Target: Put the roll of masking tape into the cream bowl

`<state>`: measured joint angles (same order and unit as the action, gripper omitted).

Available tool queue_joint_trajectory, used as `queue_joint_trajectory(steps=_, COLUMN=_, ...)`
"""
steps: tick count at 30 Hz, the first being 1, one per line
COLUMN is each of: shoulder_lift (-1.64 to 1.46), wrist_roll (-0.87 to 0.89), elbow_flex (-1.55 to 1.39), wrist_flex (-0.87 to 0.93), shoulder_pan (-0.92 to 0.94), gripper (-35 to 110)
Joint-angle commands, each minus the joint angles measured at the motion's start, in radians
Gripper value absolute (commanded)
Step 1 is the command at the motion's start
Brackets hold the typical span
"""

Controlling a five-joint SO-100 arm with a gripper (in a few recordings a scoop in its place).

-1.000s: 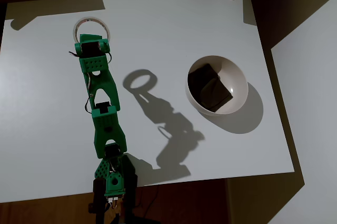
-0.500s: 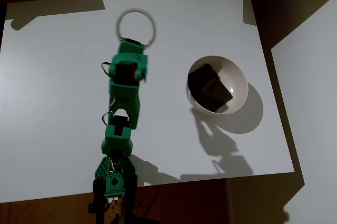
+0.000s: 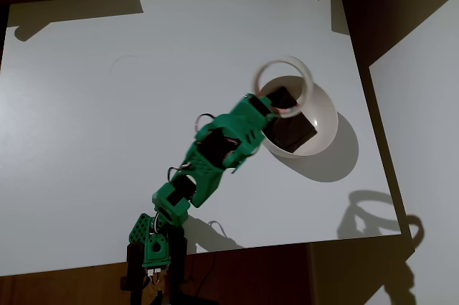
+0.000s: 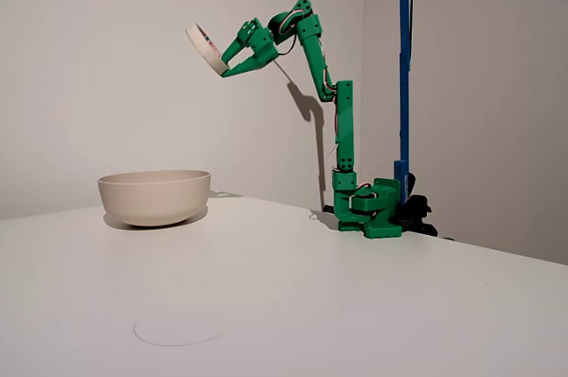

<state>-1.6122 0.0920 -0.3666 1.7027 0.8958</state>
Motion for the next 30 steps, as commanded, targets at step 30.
queue_joint_trajectory(steps=30, shoulder_lift=0.699, wrist_roll=-0.101, elbow_flex=0.048, wrist_flex=-0.42, shoulder_pan=0.178, gripper=-4)
